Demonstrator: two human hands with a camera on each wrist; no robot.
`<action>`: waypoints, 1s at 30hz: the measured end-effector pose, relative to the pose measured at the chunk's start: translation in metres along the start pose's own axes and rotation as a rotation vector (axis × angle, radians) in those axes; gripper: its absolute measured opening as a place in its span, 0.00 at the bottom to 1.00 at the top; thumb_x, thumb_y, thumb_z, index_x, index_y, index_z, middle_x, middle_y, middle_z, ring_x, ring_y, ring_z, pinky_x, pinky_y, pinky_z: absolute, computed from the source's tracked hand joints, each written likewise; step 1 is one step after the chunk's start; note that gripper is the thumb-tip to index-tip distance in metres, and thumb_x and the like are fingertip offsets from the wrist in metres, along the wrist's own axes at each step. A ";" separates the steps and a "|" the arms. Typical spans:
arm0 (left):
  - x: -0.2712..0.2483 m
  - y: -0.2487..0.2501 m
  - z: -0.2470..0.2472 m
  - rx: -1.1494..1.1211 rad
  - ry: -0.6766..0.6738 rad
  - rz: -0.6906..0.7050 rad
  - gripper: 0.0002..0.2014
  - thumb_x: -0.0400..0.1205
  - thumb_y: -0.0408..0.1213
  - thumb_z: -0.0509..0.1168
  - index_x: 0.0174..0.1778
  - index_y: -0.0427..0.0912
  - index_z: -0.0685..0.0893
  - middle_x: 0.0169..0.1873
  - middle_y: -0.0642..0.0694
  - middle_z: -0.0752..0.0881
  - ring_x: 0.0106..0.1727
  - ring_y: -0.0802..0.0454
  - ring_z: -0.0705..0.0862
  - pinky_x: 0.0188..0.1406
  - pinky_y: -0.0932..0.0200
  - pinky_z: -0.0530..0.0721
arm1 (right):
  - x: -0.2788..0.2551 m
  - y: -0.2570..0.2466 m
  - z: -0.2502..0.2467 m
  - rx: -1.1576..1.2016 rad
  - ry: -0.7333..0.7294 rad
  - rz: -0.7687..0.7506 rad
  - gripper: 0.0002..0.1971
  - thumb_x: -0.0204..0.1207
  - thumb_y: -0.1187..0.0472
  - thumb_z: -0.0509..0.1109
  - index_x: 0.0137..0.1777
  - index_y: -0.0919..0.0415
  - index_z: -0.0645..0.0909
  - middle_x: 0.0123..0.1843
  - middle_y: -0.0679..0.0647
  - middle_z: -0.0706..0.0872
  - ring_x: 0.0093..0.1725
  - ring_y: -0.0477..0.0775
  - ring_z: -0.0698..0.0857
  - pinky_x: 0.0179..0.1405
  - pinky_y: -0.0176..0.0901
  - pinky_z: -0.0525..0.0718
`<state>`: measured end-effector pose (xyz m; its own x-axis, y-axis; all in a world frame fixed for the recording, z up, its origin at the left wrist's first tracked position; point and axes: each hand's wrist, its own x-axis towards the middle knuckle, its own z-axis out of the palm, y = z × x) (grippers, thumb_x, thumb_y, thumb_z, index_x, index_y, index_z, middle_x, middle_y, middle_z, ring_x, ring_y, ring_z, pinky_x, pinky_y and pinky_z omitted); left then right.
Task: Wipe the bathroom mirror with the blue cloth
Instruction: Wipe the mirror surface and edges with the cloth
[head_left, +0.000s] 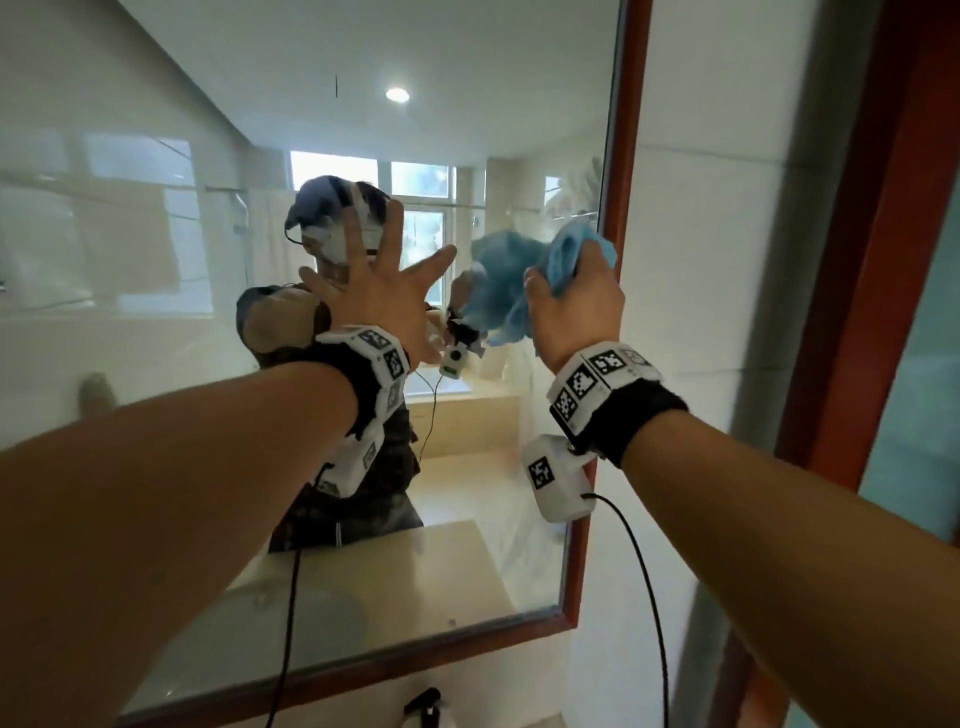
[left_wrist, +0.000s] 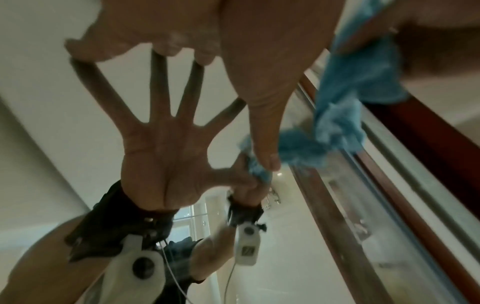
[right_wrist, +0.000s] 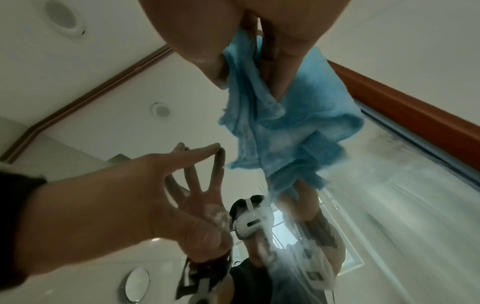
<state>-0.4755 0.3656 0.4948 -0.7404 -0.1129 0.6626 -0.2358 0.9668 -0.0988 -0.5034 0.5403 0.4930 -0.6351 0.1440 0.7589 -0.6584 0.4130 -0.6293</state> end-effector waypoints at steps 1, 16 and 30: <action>0.002 0.001 0.006 0.017 0.010 0.001 0.58 0.64 0.65 0.76 0.80 0.75 0.41 0.82 0.44 0.26 0.81 0.26 0.31 0.66 0.09 0.54 | 0.008 -0.001 0.007 -0.027 0.001 -0.026 0.13 0.80 0.55 0.68 0.59 0.61 0.74 0.54 0.56 0.82 0.51 0.56 0.83 0.52 0.48 0.85; 0.010 0.005 0.027 0.032 0.082 -0.009 0.64 0.60 0.62 0.80 0.79 0.77 0.36 0.81 0.40 0.25 0.80 0.23 0.31 0.62 0.07 0.51 | 0.036 0.023 0.058 -0.163 0.095 -0.225 0.17 0.75 0.56 0.71 0.64 0.54 0.80 0.64 0.57 0.72 0.63 0.60 0.70 0.55 0.39 0.70; 0.008 0.003 0.032 0.024 0.131 0.013 0.63 0.61 0.63 0.78 0.80 0.76 0.37 0.82 0.39 0.27 0.81 0.23 0.32 0.63 0.07 0.53 | 0.048 0.025 0.059 -0.226 0.103 -0.154 0.14 0.78 0.48 0.66 0.63 0.46 0.76 0.60 0.53 0.72 0.59 0.59 0.73 0.42 0.43 0.71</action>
<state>-0.5027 0.3605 0.4759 -0.6554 -0.0676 0.7523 -0.2423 0.9622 -0.1246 -0.5741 0.5041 0.5037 -0.4827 0.1500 0.8629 -0.6299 0.6250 -0.4610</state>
